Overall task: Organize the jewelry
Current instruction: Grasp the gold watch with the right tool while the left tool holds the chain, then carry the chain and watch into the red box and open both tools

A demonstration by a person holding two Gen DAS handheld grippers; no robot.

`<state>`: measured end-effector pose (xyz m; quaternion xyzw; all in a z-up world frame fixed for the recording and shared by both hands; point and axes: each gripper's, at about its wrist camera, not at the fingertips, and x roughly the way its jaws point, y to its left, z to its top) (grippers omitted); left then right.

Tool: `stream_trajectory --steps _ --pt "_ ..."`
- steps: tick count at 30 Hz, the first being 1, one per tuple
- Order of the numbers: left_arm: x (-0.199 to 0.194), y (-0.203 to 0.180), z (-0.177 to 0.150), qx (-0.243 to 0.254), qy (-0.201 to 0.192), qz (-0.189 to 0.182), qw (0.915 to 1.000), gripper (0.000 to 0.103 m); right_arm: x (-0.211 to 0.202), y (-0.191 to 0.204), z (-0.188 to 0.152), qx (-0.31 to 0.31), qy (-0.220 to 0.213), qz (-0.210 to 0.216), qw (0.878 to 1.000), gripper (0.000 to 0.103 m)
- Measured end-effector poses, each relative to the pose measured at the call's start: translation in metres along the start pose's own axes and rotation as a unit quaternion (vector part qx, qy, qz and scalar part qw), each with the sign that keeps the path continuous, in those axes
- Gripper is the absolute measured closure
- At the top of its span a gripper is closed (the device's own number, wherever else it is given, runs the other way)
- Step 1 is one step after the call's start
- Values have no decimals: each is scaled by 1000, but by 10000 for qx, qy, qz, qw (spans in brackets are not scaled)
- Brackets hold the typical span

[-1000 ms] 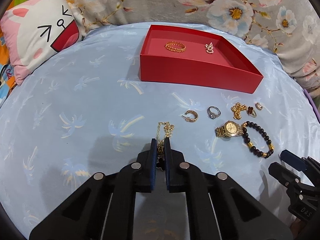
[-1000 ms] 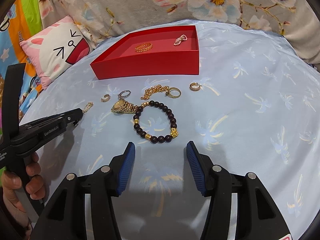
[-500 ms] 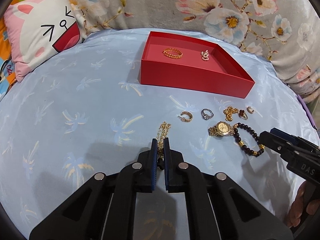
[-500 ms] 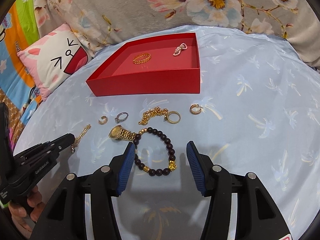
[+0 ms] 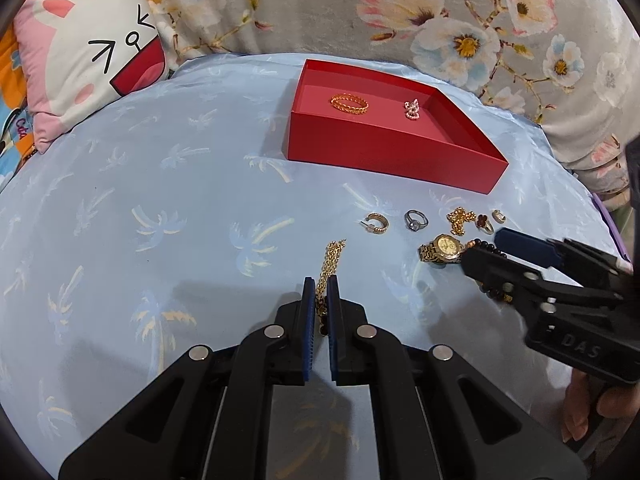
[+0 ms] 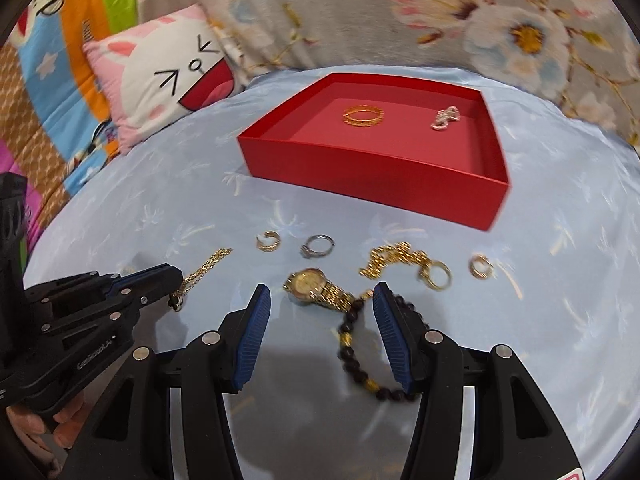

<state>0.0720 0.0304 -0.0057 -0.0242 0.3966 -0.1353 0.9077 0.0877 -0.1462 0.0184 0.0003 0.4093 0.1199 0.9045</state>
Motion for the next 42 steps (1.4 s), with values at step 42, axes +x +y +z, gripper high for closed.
stream_trajectory --steps 42 --pt "-9 2 -1 -111 86 -186 9997 98 -25 -7 1 278 123 363 9989 81"
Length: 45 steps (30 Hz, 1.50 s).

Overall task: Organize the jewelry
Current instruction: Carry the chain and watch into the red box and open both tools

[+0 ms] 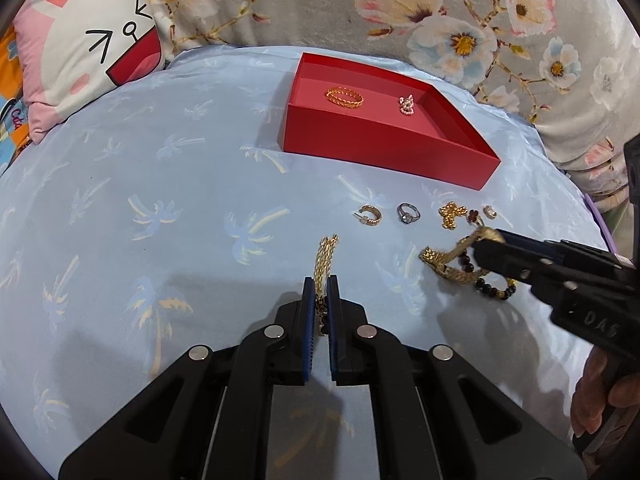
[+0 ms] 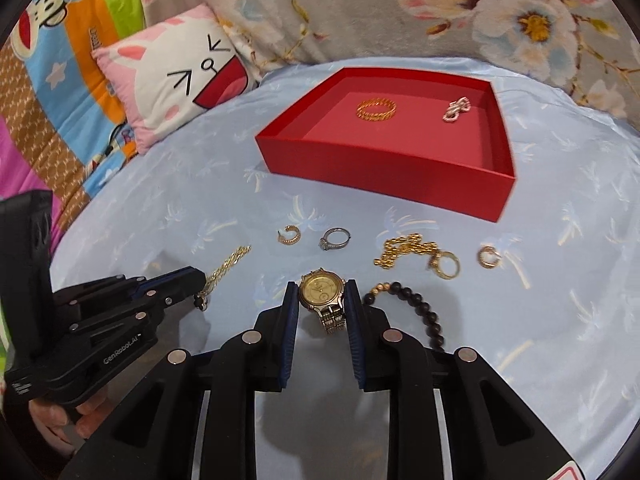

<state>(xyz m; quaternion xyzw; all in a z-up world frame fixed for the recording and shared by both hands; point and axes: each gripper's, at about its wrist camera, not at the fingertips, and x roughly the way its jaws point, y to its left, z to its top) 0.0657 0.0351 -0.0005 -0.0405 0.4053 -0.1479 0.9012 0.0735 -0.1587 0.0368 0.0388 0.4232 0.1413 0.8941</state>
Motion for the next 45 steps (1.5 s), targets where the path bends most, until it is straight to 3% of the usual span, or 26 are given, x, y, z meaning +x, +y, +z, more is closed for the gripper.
stream_trajectory --steps 11,19,22,30,38,45 --pt "-61 -14 42 230 -544 -161 9981 98 -63 -13 12 323 -516 -116 9981 81" --pt "-72 -34 120 672 -978 -266 9926 98 -75 -35 70 372 -803 -345 9955 81" --pt "-55 -39 158 735 -1058 -263 9913 98 -62 -49 99 483 -806 -406 9947 81" --pt "27 -37 228 404 -673 -636 9949 98 2 -89 169 897 -792 -553 9913 81" --pt "104 -39 239 314 -99 -556 9979 98 65 -111 195 1060 -604 -715 9900 81" --pt "145 -31 233 218 287 -377 9986 98 100 -126 189 1183 -221 -886 9888 81"
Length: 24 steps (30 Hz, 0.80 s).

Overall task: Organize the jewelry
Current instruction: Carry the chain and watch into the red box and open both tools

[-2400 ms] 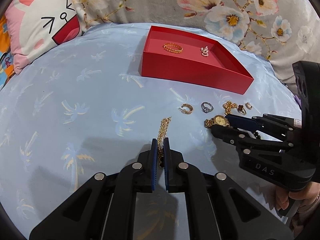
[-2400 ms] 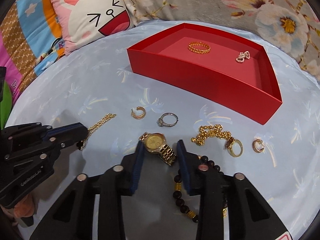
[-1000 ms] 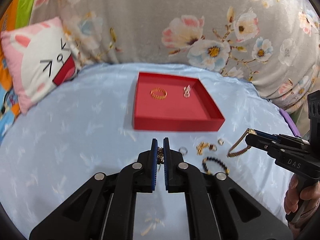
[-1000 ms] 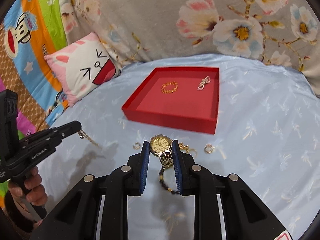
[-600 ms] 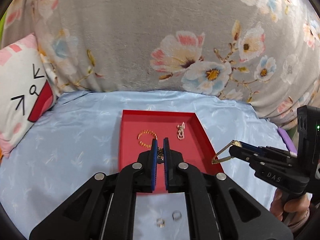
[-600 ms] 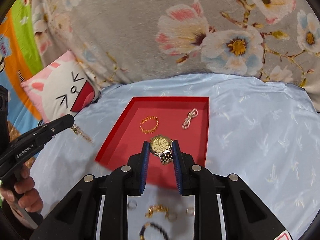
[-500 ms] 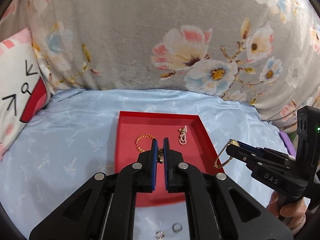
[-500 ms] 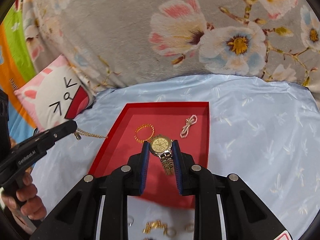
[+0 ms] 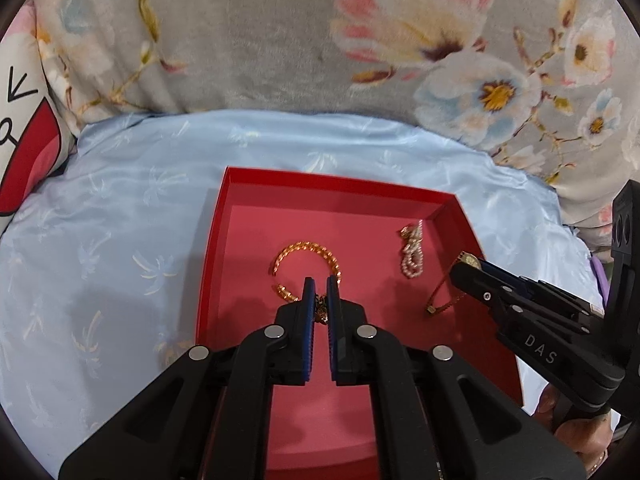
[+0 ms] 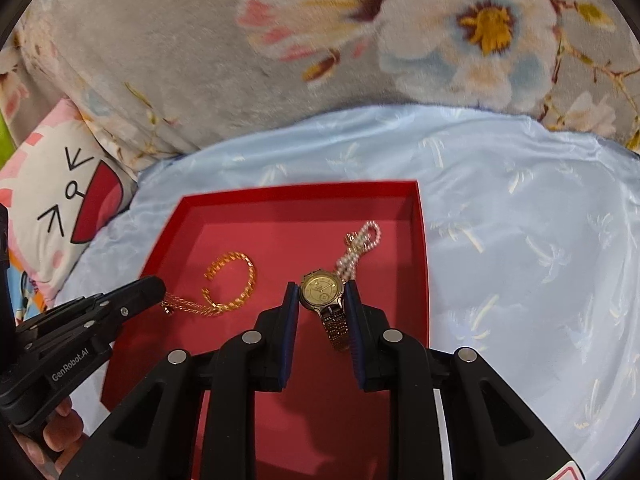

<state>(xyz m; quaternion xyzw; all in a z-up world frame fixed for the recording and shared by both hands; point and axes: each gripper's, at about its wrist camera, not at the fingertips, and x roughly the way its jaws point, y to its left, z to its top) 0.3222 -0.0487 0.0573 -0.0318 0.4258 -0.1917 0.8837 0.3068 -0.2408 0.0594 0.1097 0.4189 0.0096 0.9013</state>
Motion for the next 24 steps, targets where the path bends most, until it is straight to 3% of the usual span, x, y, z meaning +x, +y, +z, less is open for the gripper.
stream_trajectory --steps 7,11,15,20,24 --pt "18 4 -11 -18 291 142 9995 98 21 -5 -15 -21 311 -108 9995 81" --pt "25 7 -10 -60 293 349 9989 96 20 -5 -16 -73 264 -137 9995 78" --pt "19 18 -8 -269 164 510 9982 74 5 -13 -18 36 43 -103 9999 68" --pt "-13 28 -19 -358 -182 570 9976 63 -31 -23 -35 136 -225 56 9996 60" --pt "-52 30 -50 -268 -492 592 9967 53 -70 -26 -75 33 -461 44 9989 56"
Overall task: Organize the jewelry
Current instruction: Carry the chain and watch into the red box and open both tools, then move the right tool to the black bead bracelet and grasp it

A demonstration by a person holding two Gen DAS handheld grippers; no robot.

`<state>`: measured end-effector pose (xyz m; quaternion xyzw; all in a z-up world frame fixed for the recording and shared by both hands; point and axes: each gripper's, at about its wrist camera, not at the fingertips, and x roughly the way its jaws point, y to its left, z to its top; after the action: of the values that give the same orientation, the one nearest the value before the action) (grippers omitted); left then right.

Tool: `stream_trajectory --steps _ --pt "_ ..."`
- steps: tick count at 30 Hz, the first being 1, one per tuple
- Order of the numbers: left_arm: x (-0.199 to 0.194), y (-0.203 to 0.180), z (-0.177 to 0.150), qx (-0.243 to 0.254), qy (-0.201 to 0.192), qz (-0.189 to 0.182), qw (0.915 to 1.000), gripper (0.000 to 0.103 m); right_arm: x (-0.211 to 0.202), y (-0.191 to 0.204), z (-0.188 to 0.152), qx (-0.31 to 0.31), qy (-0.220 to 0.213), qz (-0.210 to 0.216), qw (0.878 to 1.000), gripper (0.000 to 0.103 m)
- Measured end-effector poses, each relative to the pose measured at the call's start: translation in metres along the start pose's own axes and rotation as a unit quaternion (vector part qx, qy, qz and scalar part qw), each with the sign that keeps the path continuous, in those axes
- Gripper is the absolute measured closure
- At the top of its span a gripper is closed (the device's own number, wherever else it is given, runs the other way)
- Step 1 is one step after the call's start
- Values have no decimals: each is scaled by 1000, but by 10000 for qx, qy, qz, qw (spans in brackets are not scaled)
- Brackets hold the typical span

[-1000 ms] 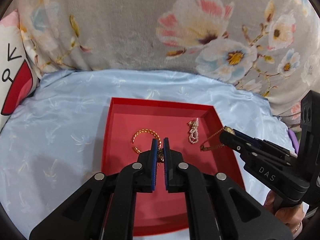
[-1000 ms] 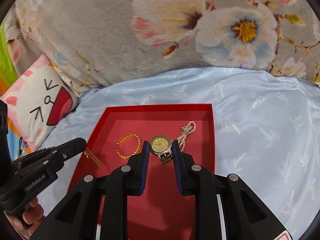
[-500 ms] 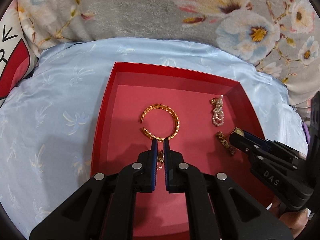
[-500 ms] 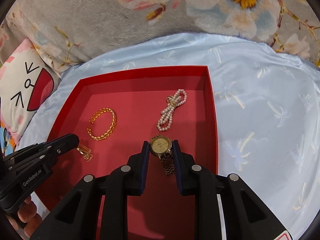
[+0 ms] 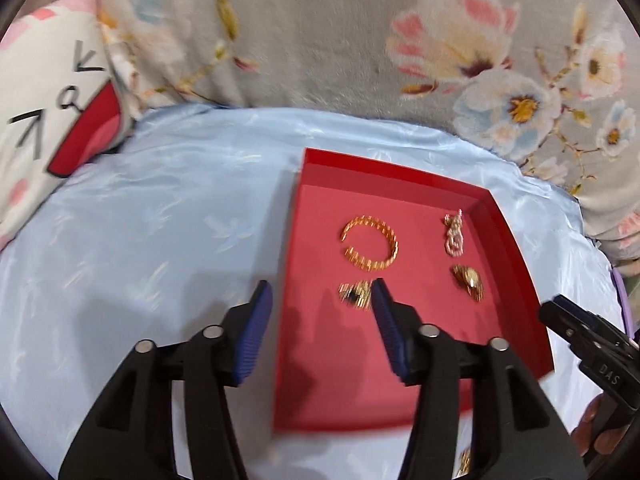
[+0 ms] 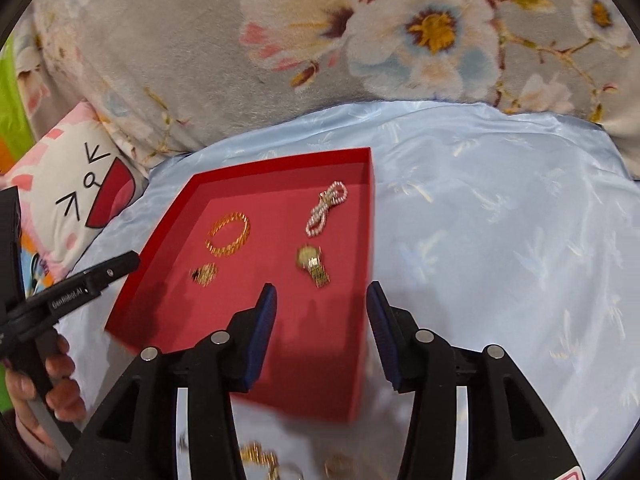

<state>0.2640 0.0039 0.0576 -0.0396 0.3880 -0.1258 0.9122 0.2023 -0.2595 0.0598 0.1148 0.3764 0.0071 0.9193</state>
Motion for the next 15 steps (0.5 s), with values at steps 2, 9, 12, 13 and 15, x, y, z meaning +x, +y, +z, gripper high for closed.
stream_trajectory --steps 2,9,12,13,15 --pt "-15 1 -14 77 -68 -28 9999 53 -17 -2 -19 -4 -51 -11 10000 55" --pt "-51 -13 -82 459 -119 318 9984 52 -63 5 -86 -254 -79 -251 9993 52" --pt "-60 -20 -108 478 -65 341 9983 51 -72 14 -108 -376 -31 -260 9989 48" --pt "-62 -21 -114 467 -51 335 9983 50 -74 19 -116 -438 7 -254 9987 47" --pt "-65 -23 -126 419 -27 323 9986 44 -76 28 -128 -540 59 -240 9982 46"
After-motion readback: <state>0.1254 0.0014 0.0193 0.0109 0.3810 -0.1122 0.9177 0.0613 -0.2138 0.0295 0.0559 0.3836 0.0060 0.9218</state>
